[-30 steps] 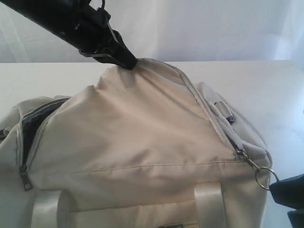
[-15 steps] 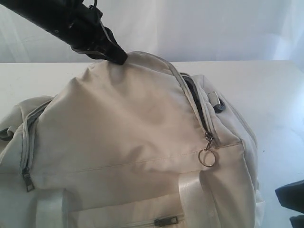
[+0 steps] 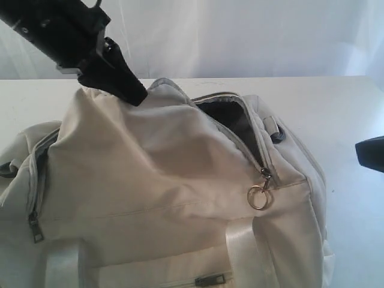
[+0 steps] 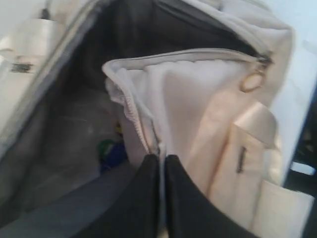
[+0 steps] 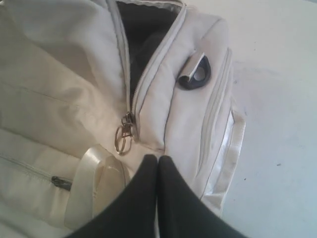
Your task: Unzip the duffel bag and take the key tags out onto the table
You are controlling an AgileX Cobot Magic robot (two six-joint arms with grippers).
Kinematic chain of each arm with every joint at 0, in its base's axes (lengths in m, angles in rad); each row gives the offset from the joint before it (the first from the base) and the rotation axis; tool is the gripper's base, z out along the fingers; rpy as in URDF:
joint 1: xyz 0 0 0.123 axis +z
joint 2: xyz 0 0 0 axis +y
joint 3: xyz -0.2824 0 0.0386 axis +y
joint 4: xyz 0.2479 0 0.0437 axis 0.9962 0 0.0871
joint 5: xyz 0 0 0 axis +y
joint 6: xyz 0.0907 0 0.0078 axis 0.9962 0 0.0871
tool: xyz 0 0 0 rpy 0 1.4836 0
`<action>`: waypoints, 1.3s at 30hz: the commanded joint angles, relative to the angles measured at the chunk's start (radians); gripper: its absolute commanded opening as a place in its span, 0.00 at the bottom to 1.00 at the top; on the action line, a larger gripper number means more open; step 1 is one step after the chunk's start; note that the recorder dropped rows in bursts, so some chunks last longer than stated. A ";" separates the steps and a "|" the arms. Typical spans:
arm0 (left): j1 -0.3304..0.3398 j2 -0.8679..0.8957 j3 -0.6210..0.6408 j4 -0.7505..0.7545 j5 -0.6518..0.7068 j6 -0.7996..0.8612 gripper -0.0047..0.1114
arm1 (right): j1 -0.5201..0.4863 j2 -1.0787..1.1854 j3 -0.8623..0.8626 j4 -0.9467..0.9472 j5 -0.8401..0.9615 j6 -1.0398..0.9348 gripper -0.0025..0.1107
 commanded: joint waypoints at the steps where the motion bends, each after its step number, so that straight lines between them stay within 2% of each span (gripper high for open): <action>1: -0.002 -0.091 0.016 -0.155 0.146 0.032 0.04 | -0.006 -0.006 -0.013 -0.002 0.006 -0.017 0.02; 4: -0.004 -0.173 0.089 -0.223 0.146 0.024 0.04 | -0.006 -0.006 -0.013 0.000 0.022 -0.015 0.02; 6: -0.004 -0.267 0.194 -0.277 0.146 0.020 0.04 | -0.006 -0.006 -0.013 0.002 0.035 -0.015 0.02; 10: -0.004 -0.479 0.446 -0.351 0.146 -0.001 0.04 | -0.006 -0.006 -0.013 0.002 0.048 -0.015 0.02; 13: -0.004 -0.618 0.690 -0.421 0.146 0.001 0.04 | -0.006 -0.006 -0.013 0.000 0.033 -0.015 0.02; 16: -0.004 -0.699 0.917 -0.532 0.146 0.044 0.04 | -0.006 -0.006 -0.013 0.000 0.033 -0.015 0.02; 20: -0.004 -0.726 1.105 -0.671 0.135 0.135 0.04 | -0.006 -0.006 -0.013 0.002 0.033 -0.015 0.02; 22: -0.004 -0.726 1.137 -0.690 0.121 0.156 0.08 | -0.006 -0.006 -0.013 0.002 0.033 -0.015 0.02; 24: -0.004 -0.726 1.152 -0.691 0.091 0.158 0.15 | -0.006 -0.006 -0.013 0.002 0.039 -0.019 0.02; 30: -0.004 -0.726 1.170 -0.688 0.061 0.158 0.57 | -0.006 -0.006 -0.013 0.002 0.057 -0.033 0.02; 32: -0.004 -0.726 1.170 -0.684 0.074 0.158 0.66 | -0.006 -0.006 -0.013 0.002 0.059 -0.033 0.02; 35: -0.004 -0.726 1.129 -0.684 0.132 0.158 0.67 | -0.006 -0.006 -0.013 0.004 0.051 -0.033 0.02; 39: -0.004 -0.726 0.966 -0.639 0.142 0.158 0.63 | -0.006 -0.006 -0.013 0.083 0.007 -0.078 0.02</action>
